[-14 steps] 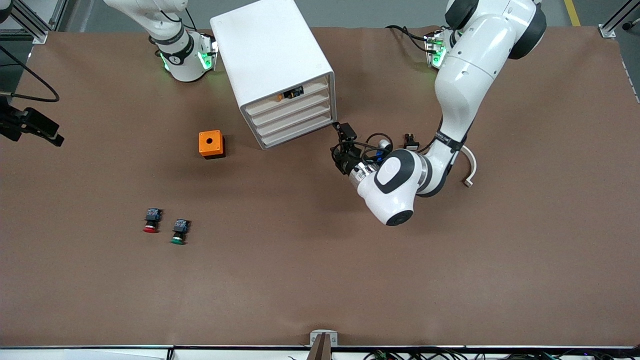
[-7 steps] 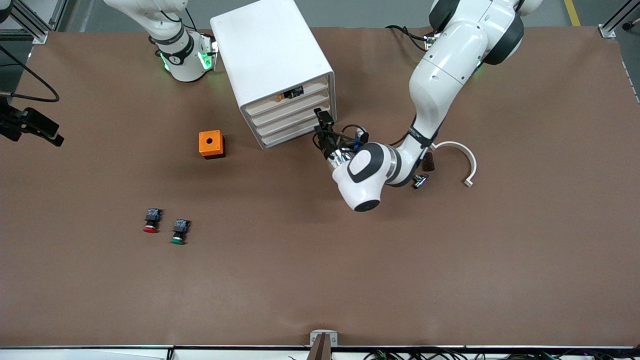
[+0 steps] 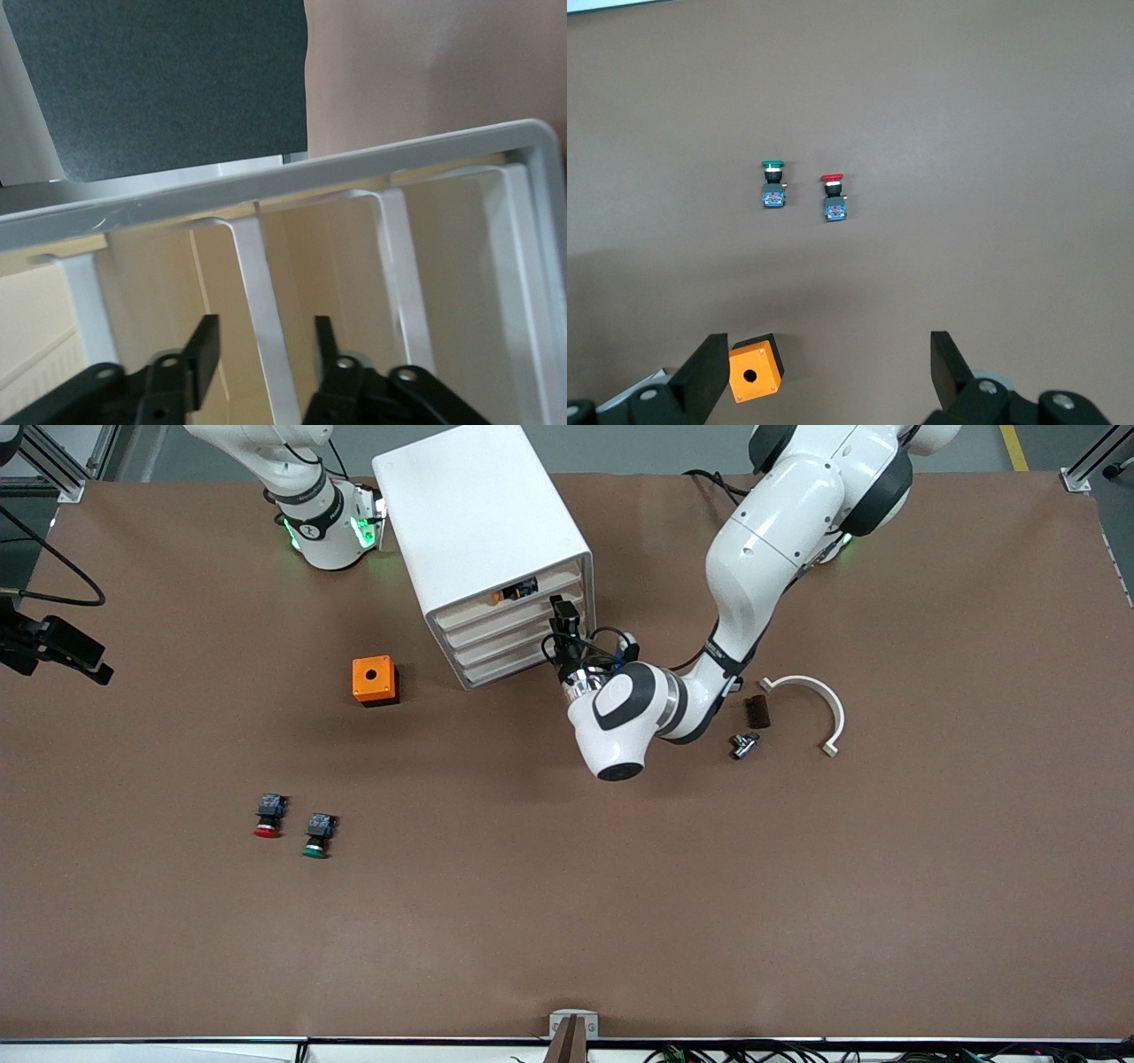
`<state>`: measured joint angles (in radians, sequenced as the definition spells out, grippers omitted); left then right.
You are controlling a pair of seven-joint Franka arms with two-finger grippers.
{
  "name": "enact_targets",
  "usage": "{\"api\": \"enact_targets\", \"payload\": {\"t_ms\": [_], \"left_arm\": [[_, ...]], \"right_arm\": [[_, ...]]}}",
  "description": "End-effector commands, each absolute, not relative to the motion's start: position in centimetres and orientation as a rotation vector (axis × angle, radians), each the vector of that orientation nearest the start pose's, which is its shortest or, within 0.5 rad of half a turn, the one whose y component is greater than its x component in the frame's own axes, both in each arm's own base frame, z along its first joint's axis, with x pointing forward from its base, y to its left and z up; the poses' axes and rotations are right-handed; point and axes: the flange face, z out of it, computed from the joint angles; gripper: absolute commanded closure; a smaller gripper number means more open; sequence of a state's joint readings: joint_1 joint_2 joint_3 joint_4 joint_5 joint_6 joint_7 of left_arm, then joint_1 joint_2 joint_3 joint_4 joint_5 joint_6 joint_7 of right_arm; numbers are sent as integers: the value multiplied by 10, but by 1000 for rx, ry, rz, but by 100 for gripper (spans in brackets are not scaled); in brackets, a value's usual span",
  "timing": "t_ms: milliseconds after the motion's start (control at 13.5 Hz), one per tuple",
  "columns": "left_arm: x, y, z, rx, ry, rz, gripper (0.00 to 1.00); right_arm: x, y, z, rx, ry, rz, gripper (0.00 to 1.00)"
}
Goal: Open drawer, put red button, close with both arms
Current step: 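Pull the drawer open with the left gripper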
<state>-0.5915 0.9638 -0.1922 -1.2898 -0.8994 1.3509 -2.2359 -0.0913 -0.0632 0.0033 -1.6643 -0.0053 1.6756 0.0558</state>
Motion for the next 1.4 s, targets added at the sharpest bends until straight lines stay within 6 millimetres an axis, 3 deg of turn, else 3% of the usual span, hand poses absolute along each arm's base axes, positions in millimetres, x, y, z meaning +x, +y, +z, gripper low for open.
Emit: {"api": "enact_targets", "payload": {"t_ms": [0, 221, 517, 886, 1329], "left_arm": [[414, -525, 186, -1340, -1485, 1365, 65], [416, -523, 184, -1324, -1491, 1375, 83], [422, -520, 184, -1270, -1534, 1327, 91], [427, -514, 181, -1271, -1542, 1332, 92], [462, -488, 183, -1234, -1613, 1382, 87]], "right_arm": [[545, -48, 628, -3136, 250, -121, 0], [545, -48, 628, -3136, 250, -121, 0], [545, -48, 628, -3136, 250, -121, 0], [545, -48, 628, -3136, 250, -121, 0], [545, -48, 627, -3136, 250, -118, 0]]}}
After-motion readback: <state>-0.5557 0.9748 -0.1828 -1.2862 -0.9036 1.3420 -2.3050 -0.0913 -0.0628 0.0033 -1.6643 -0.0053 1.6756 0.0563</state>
